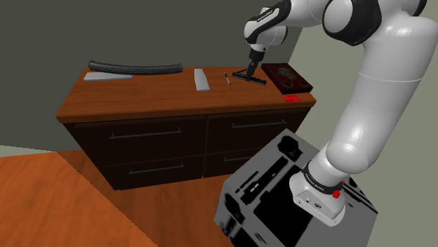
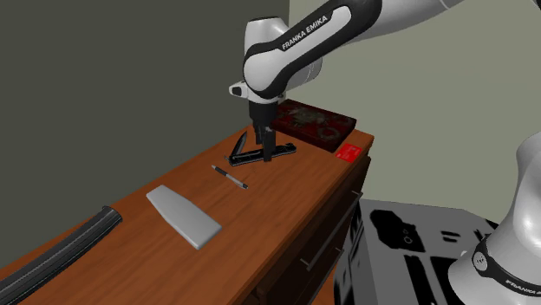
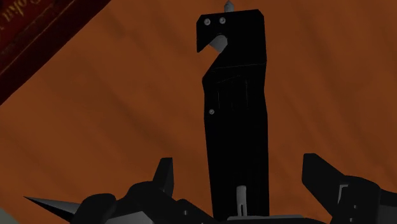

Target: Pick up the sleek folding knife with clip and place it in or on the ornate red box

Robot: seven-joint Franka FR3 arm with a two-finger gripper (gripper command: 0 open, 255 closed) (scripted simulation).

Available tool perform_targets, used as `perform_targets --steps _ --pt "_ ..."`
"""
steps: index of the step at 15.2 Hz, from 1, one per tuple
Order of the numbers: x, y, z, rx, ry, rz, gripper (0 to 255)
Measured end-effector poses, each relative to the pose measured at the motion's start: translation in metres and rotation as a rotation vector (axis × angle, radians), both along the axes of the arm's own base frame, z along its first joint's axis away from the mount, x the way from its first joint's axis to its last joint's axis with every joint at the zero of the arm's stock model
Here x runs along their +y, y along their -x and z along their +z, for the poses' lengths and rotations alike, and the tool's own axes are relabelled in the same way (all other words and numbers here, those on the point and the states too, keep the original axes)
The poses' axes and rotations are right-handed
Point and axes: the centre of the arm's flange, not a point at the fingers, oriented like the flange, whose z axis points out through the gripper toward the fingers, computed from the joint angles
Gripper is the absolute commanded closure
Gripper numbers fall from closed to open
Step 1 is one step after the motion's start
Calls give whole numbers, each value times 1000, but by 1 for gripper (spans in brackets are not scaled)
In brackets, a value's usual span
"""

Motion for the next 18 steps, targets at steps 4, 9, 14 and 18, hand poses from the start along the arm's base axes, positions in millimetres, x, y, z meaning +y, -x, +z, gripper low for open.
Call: perform_targets --steps 4,9,14,18 --pt "1 0 -1 0 0 0 0" --pt "1 0 -1 -1 0 0 255" --pt "0 0 -1 -1 0 0 255" --pt "1 0 6 -1 0 0 255"
